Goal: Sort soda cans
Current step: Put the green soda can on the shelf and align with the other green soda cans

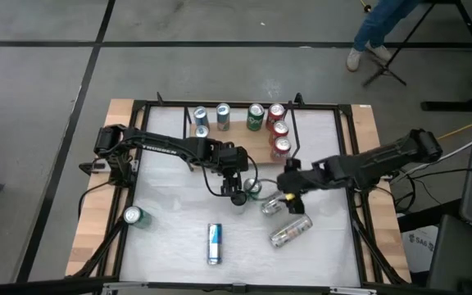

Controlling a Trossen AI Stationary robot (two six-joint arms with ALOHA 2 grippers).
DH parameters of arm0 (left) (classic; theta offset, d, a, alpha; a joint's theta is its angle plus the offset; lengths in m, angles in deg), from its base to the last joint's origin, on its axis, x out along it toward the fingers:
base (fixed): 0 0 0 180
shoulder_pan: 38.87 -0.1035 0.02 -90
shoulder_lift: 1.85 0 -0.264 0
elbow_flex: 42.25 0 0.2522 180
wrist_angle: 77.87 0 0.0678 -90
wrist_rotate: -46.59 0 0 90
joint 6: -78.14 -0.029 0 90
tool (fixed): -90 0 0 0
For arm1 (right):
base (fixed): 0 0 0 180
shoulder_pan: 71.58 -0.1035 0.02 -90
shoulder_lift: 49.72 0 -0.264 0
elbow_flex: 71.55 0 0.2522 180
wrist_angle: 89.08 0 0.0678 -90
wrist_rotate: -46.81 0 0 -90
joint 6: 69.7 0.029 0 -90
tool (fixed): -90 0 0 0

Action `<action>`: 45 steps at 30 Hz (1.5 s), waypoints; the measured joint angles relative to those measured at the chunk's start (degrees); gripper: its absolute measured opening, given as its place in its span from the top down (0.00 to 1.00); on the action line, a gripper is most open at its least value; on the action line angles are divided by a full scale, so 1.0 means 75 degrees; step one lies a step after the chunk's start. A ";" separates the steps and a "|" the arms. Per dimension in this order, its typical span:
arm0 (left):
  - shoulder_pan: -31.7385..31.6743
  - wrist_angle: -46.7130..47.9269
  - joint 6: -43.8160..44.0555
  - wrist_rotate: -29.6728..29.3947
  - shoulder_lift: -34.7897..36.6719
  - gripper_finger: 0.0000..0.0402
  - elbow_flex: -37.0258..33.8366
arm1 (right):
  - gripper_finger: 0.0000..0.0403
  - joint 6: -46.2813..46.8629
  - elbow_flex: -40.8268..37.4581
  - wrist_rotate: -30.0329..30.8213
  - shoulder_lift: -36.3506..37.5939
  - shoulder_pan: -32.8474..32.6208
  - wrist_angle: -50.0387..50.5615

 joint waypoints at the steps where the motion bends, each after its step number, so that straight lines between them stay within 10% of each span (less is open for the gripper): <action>1: 0.0000 -0.0004 -0.0001 0.0000 -0.0002 0.41 0.0000 | 0.15 0.0275 0.0000 0.0016 0.0075 -0.0198 0.0154; 21: 0.0000 -0.0020 -0.0024 0.0172 -0.0001 0.41 0.0000 | 0.15 0.4539 -0.1108 0.0759 0.0159 -0.3741 -0.1024; 45: 0.0000 -0.0027 0.0008 0.0145 -0.0003 0.41 0.0000 | 0.15 0.4620 -0.2708 0.1374 0.0163 -0.4792 -0.2380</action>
